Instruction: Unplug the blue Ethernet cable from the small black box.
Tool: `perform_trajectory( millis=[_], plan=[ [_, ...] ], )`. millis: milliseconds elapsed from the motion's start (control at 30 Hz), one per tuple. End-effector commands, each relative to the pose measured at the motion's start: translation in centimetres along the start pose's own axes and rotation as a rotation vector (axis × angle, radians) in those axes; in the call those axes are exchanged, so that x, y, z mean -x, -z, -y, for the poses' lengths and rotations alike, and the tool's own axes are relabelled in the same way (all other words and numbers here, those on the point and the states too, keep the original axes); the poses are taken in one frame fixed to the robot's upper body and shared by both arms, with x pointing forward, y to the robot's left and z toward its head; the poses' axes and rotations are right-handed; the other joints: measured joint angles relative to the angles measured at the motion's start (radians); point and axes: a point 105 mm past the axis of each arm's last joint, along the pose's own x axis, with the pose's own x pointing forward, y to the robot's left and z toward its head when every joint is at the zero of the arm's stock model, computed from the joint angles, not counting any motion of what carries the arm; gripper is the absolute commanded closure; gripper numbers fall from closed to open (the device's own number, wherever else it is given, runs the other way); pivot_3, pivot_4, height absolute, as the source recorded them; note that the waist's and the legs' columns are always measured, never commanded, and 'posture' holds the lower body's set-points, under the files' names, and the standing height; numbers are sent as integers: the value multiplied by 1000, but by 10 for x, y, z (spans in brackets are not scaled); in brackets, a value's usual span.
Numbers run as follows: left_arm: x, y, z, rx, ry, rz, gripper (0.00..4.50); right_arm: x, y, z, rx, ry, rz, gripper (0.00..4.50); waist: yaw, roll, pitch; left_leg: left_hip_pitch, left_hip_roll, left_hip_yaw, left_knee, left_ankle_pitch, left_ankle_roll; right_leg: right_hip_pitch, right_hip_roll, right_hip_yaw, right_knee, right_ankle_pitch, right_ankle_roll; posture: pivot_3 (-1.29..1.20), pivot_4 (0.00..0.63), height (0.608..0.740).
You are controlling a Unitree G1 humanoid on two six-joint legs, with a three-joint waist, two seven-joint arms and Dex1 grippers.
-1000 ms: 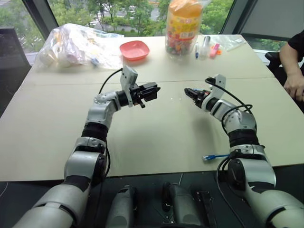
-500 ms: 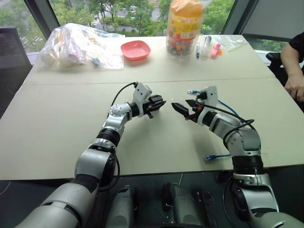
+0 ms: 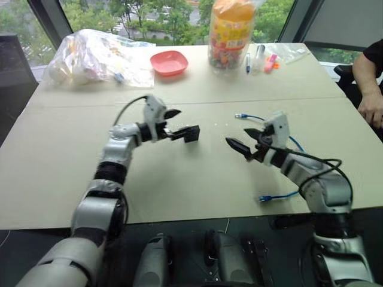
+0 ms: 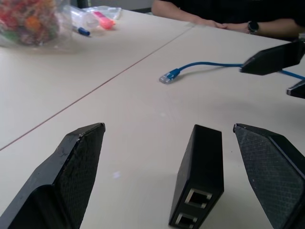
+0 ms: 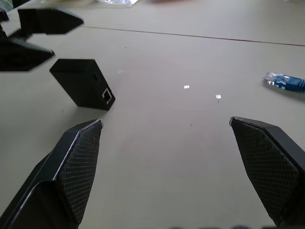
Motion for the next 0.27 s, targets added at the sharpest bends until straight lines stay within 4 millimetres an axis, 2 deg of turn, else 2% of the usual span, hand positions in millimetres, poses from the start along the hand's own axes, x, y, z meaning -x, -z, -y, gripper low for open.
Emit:
perform_trajectory(
  millis=[33,133,267],
  plan=[
    [25,-17,25,62,77,2,25,14,-9,-17,74,-86,5,0,5,0,0,0,0,0,0,0,0,0,0,0,0,0,1,0,150,740],
    [56,-2,47,129,100,-95,25,26,7,-26,96,-134,-79,0,6,0,0,1,0,0,1,0,0,2,0,0,-1,-2,0,0,150,740],
    [75,15,58,178,24,-164,25,32,24,-29,121,-137,-149,0,10,0,0,3,0,-1,1,-1,-3,5,-1,0,-4,-4,-3,0,150,740]
  ],
)
